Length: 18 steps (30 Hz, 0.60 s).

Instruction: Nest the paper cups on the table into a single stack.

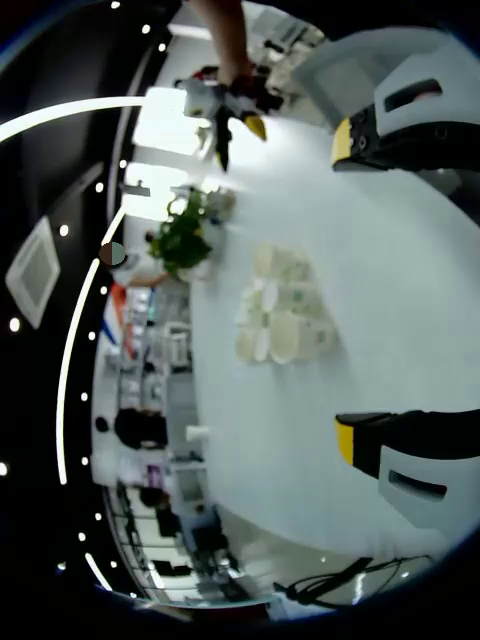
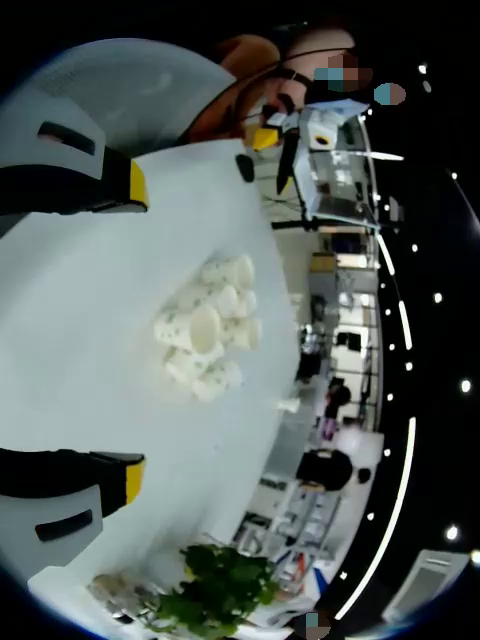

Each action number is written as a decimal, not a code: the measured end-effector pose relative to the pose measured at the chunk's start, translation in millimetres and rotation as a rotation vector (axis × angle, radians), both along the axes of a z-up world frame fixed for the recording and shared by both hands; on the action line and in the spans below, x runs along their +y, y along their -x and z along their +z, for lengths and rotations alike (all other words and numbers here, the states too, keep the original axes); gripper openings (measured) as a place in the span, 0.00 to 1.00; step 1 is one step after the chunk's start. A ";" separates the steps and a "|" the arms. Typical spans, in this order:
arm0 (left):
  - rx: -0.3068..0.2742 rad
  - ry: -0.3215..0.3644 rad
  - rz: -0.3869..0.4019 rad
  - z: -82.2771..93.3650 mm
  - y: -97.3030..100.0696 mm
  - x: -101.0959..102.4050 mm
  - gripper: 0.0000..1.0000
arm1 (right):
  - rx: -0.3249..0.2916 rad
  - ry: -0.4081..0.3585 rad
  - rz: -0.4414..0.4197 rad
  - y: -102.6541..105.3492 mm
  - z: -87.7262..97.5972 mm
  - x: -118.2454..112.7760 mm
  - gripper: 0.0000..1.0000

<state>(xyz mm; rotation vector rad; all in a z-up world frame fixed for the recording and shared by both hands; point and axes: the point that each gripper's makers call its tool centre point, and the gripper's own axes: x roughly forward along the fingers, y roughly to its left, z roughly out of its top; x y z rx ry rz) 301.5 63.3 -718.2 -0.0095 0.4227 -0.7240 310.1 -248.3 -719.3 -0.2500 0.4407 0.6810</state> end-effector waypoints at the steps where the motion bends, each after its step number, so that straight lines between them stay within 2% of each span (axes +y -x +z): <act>1: -0.003 -0.001 -0.002 0.4 -0.3 0.0 0.99 | -0.003 0.004 0.001 0.0 0.2 -0.1 0.98; 18: -0.005 -0.006 -0.004 1.4 -3.8 -0.1 0.99 | -0.002 0.005 0.007 -2.9 0.5 2.9 0.98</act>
